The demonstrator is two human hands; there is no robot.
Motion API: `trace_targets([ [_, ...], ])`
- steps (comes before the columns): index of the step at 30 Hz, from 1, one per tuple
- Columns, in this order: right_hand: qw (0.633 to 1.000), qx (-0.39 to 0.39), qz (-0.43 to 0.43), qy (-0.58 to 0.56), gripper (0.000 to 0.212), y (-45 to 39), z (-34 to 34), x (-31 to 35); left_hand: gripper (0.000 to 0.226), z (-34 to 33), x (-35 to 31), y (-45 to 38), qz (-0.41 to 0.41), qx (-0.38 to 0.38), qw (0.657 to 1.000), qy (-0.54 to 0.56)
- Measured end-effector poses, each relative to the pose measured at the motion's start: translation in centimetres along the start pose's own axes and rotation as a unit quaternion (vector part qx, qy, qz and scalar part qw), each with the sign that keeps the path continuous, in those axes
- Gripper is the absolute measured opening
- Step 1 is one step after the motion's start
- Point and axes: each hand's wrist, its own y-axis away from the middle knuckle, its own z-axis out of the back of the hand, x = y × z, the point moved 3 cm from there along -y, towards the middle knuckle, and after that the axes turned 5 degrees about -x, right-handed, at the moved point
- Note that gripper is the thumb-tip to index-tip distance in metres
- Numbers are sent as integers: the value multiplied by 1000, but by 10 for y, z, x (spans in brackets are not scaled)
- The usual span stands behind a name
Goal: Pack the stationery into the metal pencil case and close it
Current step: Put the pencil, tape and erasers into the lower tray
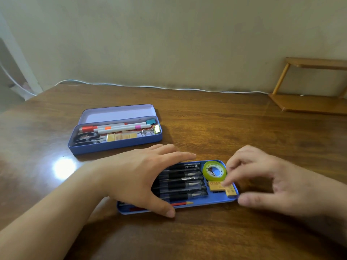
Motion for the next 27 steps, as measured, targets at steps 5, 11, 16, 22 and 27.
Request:
trace_targets([
  [5, 967, -178, -139, 115, 40, -3, 19, -42, 108, 0, 0, 1, 0, -4, 1000, -5],
  [11, 964, -170, -174, 110, 15, -7, 12, -50, 107, 1, -1, 1, 4, 1, 1000, -1],
  [16, 962, -173, -171, 127, 21, -8, 9, -47, 106, 1, 0, 2, 4, 0, 1000, 1],
  [22, 950, -206, -192, 134, 9, -9, 10, -50, 105, 1, 0, 1, 1, 5, 1000, 2],
  [27, 961, -169, -188, 109, 23, -12, 9, -48, 104, 1, 0, 0, 0, 5, 1000, 3],
])
